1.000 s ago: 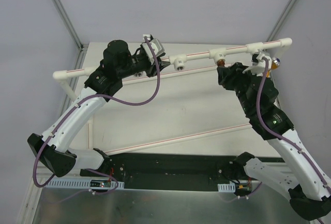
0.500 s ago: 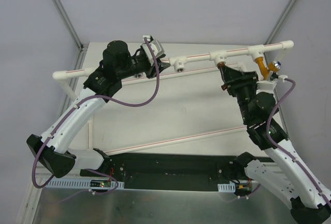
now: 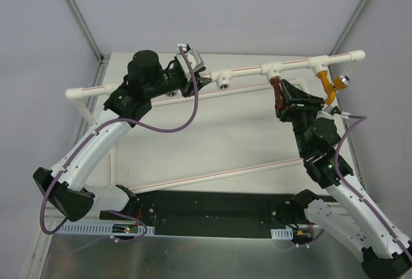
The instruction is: Install the water faucets
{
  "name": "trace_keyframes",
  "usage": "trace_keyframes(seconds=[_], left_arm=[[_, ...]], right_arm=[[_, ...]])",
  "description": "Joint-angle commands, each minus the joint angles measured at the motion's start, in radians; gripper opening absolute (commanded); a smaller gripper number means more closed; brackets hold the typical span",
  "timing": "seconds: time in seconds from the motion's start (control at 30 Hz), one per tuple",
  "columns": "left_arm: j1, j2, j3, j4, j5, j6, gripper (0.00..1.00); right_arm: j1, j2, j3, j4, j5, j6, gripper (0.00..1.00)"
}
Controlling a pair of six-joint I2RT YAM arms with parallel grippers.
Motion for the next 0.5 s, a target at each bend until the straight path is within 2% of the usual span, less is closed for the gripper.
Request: trace_keyframes(seconds=[0.0, 0.07, 0.1, 0.17, 0.27, 0.37, 0.47], left_arm=[[0.002, 0.086, -0.113, -0.463, -0.035, -0.095, 0.02], [0.002, 0.086, -0.114, -0.463, -0.033, -0.093, 0.02], [0.002, 0.086, -0.114, -0.463, -0.033, -0.095, 0.02], [0.002, 0.084, -0.114, -0.463, -0.037, -0.095, 0.02], [0.002, 0.084, -0.114, -0.463, -0.035, -0.095, 0.02], [0.002, 0.084, -0.114, -0.464, -0.032, -0.095, 0.02], [0.002, 0.083, -0.114, -0.463, -0.033, -0.093, 0.02]], right_arm=[[0.022, -0.044, 0.0, 0.107, -0.105, 0.157, 0.11], [0.022, -0.061, -0.017, 0.105, -0.111, 0.135, 0.35], [0.022, -0.072, -0.023, 0.105, -0.115, 0.114, 0.51], [0.022, -0.089, -0.035, 0.105, -0.132, 0.075, 0.72], [0.021, -0.119, -0.054, 0.104, -0.141, 0.042, 0.84], [0.022, -0.156, -0.064, 0.085, -0.146, -0.001, 0.88], [0.022, -0.214, -0.06, -0.026, -0.14, -0.043, 0.89]])
